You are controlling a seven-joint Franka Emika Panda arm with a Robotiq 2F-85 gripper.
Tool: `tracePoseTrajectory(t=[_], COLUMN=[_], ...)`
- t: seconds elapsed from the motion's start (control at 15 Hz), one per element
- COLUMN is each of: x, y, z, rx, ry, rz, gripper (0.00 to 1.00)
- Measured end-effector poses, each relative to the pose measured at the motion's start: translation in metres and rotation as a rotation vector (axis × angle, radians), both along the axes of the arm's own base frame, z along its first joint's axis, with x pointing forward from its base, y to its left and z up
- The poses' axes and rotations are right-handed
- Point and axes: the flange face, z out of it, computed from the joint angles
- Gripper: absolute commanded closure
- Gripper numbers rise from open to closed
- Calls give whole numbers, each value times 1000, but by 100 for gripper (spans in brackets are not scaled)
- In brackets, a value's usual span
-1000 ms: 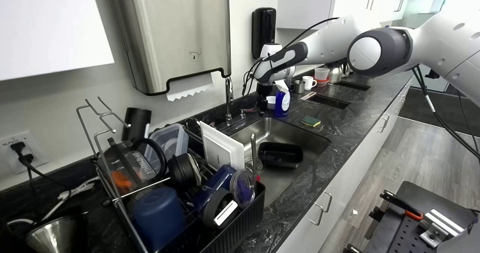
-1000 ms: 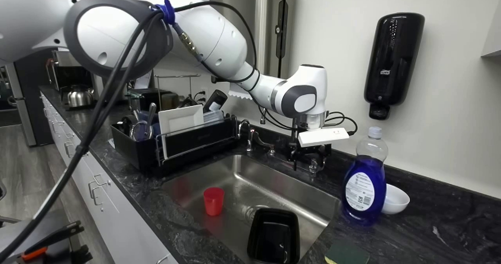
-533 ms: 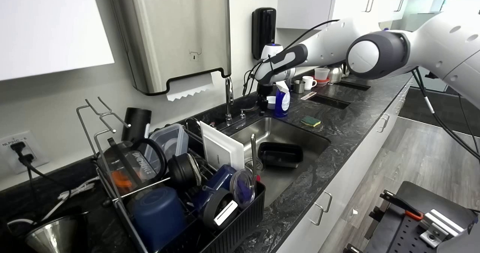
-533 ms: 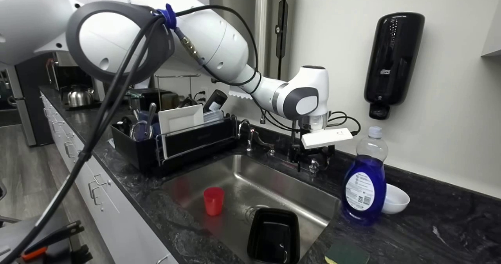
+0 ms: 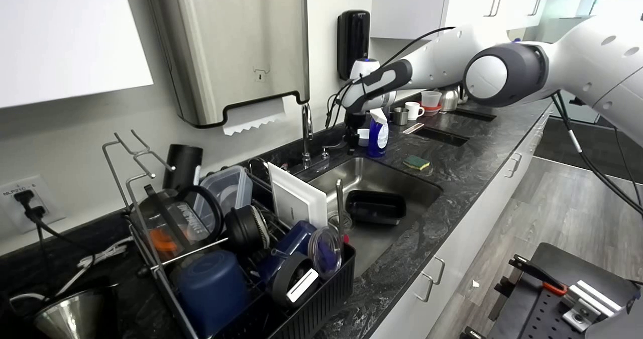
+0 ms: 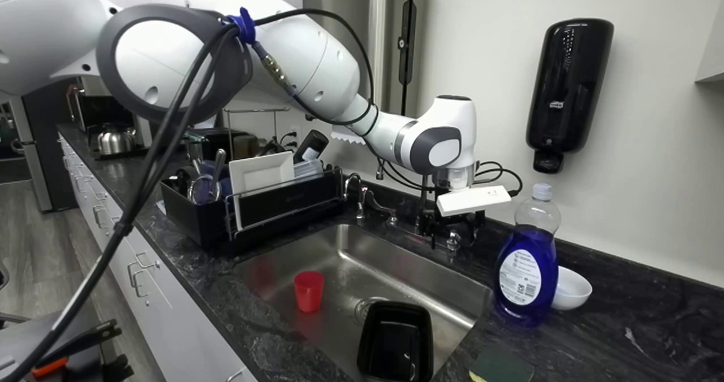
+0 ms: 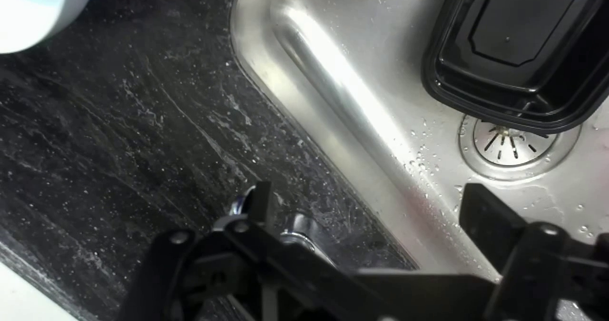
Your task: Open the tap and close it
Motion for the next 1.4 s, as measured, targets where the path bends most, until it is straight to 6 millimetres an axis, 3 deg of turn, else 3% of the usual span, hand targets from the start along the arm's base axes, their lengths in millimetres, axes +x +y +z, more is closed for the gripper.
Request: tracePoseTrajectory(t=[0.8,1.4], x=[-6,-32], y=[-1,17], z=[7,25], rx=[1,-24], ry=[34,147], rz=[-224,-335], gripper=[0,0])
